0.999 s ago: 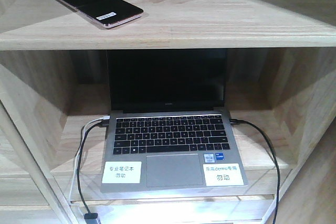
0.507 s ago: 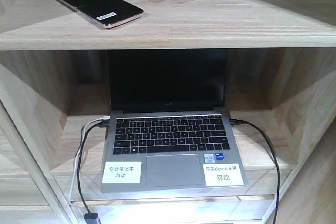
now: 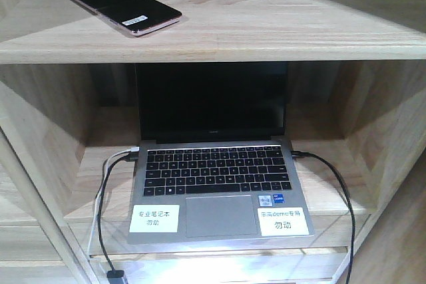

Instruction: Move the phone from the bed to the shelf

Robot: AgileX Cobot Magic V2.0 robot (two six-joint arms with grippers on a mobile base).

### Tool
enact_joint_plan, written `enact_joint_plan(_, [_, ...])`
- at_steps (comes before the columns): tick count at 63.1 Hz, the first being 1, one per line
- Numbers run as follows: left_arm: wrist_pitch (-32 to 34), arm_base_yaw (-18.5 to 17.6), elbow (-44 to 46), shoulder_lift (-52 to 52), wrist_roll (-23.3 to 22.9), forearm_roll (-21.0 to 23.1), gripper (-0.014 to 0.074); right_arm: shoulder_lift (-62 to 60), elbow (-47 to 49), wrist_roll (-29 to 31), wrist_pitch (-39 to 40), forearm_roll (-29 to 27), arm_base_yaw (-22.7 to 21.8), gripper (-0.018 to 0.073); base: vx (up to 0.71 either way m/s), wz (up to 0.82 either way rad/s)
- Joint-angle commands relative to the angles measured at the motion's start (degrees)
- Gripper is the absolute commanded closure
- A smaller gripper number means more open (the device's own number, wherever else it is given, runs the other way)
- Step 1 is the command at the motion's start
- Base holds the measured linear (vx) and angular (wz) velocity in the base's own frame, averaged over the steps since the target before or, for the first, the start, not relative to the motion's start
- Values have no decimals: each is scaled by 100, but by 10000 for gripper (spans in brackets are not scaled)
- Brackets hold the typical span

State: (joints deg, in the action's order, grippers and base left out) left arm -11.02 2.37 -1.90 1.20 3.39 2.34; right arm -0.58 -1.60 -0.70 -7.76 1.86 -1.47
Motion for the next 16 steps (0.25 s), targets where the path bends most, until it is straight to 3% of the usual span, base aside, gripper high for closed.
enact_joint_plan(1, [427,4,-37,41,0,59,595,-73,-55,-8,407,67,-39,564,0,0])
enact_joint_plan(16, [427,4,-37,41,0,59,595,-73,-55,-8,407,67,-39,564,0,0])
